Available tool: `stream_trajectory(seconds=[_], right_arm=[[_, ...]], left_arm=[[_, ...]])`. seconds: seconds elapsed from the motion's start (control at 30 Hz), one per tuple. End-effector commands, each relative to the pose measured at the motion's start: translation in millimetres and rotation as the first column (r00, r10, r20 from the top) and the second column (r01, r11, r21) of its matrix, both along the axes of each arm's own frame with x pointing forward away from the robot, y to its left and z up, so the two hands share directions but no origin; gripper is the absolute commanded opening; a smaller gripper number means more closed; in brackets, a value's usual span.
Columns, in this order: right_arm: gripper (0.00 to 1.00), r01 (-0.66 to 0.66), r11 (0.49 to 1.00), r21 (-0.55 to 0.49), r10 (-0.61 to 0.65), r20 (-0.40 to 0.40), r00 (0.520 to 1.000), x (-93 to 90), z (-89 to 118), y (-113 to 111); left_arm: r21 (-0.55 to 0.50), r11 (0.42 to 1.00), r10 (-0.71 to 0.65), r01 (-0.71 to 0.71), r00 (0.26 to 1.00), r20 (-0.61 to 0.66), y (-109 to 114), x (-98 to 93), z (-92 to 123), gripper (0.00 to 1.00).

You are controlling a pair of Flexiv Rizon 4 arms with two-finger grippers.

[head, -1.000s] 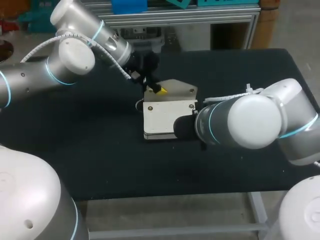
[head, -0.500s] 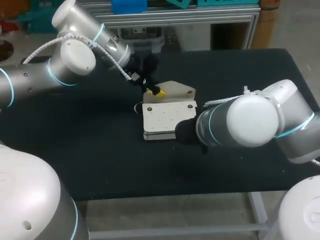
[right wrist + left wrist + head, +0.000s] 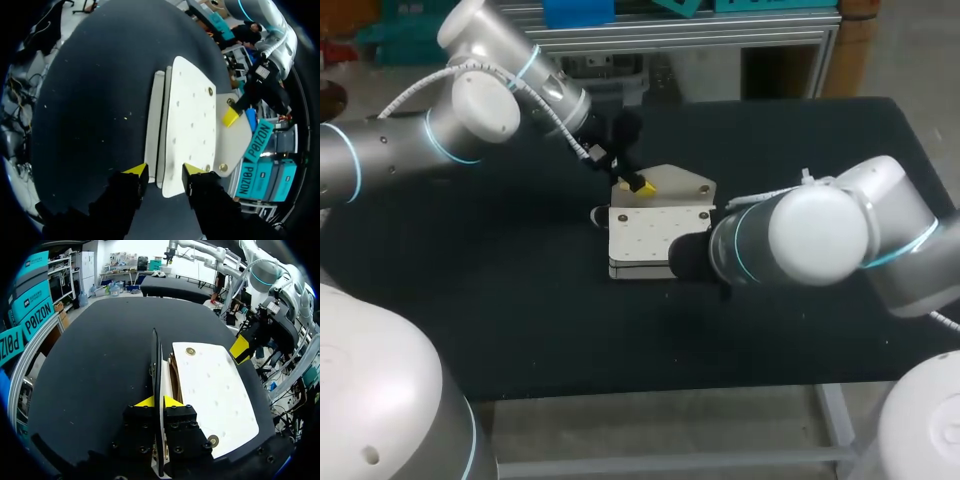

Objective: Pick up the bag, open it, inspect its contents, close it, and place it on the opposite side

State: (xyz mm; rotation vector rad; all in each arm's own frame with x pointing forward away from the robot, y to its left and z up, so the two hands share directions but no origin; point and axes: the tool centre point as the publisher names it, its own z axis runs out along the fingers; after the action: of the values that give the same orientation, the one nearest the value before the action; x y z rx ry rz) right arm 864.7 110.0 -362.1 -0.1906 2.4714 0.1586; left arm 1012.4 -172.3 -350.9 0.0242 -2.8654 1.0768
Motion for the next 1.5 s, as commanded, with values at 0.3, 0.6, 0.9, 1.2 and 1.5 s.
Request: stream_trajectory(seconds=[0.3, 0.6, 0.9, 1.2, 1.5], right_arm=[[0.42, -0.003, 0.999, 0.053, -0.006, 0.168, 0.986, 20.5, -17, 3], [0.35, -0.006, 0.998, 0.054, -0.003, 0.173, 0.985, 25.6, -18, 5], [0.0, 0.008, 0.999, 0.05, -0.016, 0.165, 0.986, 28.8, -21, 4], [0.0, 0.027, 0.998, 0.051, -0.035, 0.157, 0.987, 28.8, -23, 3], [0.0, 0.027, 0.998, 0.051, -0.035, 0.157, 0.987, 28.8, -23, 3]], left_arm=[[0.01, 1.0, -0.016, 0.016, 1.0, -0.022, -1, 6.5, -10, 0.0], [0.023, 0.999, -0.023, 0.023, 0.999, -0.034, -3, 10.0, -15, 0.0], [-0.003, 1.0, -0.028, 0.028, 1.0, 0.002, 2, 6.5, -17, 0.0], [-0.04, 0.997, -0.058, 0.067, 0.98, 0.189, 4, -17.1, -16, 0.0], [-0.058, 0.995, -0.048, 0.078, 0.914, 0.404, 2, -55.0, -24, 0.0]])
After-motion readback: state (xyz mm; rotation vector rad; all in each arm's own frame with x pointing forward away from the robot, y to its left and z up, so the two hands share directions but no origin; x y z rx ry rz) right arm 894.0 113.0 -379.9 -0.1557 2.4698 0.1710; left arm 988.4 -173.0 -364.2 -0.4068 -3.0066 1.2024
